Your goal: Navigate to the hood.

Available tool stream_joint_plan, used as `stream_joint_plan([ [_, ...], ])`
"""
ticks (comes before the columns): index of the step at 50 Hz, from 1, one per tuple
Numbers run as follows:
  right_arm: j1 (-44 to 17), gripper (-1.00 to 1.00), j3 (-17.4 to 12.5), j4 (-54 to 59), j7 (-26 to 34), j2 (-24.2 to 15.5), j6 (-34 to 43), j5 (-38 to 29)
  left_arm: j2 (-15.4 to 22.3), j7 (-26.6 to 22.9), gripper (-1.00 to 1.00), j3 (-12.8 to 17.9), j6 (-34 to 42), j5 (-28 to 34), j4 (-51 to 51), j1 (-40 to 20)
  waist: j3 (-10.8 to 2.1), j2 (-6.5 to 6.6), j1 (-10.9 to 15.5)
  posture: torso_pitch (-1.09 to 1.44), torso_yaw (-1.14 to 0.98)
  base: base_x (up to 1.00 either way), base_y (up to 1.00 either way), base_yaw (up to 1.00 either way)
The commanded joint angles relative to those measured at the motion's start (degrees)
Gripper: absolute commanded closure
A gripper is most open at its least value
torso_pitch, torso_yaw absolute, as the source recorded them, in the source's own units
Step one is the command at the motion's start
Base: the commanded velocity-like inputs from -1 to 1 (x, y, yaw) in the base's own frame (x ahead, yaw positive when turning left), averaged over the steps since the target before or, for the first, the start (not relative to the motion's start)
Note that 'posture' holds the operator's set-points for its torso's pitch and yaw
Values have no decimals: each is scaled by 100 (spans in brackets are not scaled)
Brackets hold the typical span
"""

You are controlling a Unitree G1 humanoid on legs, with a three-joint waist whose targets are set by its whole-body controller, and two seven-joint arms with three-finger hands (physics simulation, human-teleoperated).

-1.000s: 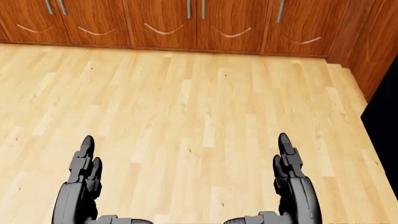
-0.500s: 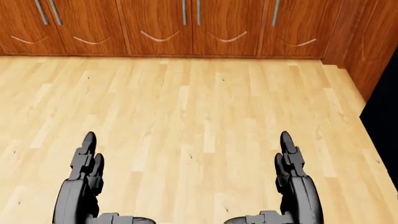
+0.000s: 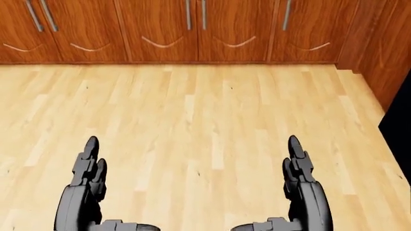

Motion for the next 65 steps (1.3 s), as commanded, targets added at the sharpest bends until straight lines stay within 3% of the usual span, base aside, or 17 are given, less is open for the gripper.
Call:
stream_joint_plan([
  [1,-66,-100,14,-209,17,-26,-157,3,-9,11,-100,11,-134,-8,-193,-69,-90,-50,56,0,0,27,4,0],
  [9,-94,-100,3,-126,21,-33,-228,-10,-9,11,-100,11,-134,-8,-193,-69,-48,-283,155,0,0,26,4,0],
  [14,-83,-100,8,-186,6,-26,-156,-13,-9,11,-100,11,-134,-8,-193,-69,-196,-928,157,0,0,27,4,0],
  [15,-95,-100,0,-144,6,-27,-186,-7,-9,11,-100,11,-134,-8,-193,-69,-102,-606,88,0,0,27,6,0],
  [18,-86,-100,-6,-164,-6,-24,-169,4,-9,11,-100,11,-134,-8,-193,-69,-115,-727,25,0,0,26,7,0],
  [24,-76,-100,-21,-228,-26,-23,-98,38,-9,11,-100,11,-134,-8,-193,-69,-38,-396,-33,0,0,27,8,0],
  [28,-71,-100,-18,-236,-31,-24,-89,44,-9,11,-100,11,-134,-8,-193,-69,-196,196,-32,0,0,26,9,0],
  [29,-69,-100,-10,-218,-27,-26,-115,33,-9,11,-100,11,-134,-8,-193,-69,-124,-88,36,0,0,27,9,0],
  [31,-69,-100,-7,-207,-22,-30,-135,25,-9,11,-100,11,-134,-8,-193,-69,-66,4,75,0,0,27,9,0],
  [38,-46,-100,14,-254,9,-31,-142,-2,-9,11,-100,11,-134,-8,-193,-69,-69,-357,170,0,0,26,9,0],
  [42,-44,-100,13,-262,23,-25,-131,6,-9,11,-100,11,-134,-8,-193,-69,-197,-886,166,0,0,27,10,0],
  [43,-65,-100,10,-203,24,-28,-167,1,-9,11,-100,11,-134,-8,-193,-69,-109,-587,94,0,0,26,9,0],
  [48,-42,-100,19,-269,33,-30,-135,-11,-9,11,-100,11,-134,-8,-193,-69,-110,-646,14,0,0,27,9,0],
  [53,-65,-100,11,-212,42,-34,-159,-18,-9,11,-100,11,-134,-8,-193,-69,-40,-271,-53,0,0,26,9,0],
  [56,-48,-100,23,-277,38,-29,-102,-26,-9,11,-100,11,-134,-8,-193,-69,-241,101,-58,0,0,26,9,0],
  [58,-58,-100,15,-242,44,-32,-125,-23,-9,11,-100,11,-134,-8,-193,-69,-51,24,22,0,0,28,11,0],
  [65,-58,-100,22,-199,47,-26,-169,-32,-9,11,-100,11,-134,-8,-193,-69,-61,-322,149,0,0,27,12,0],
])
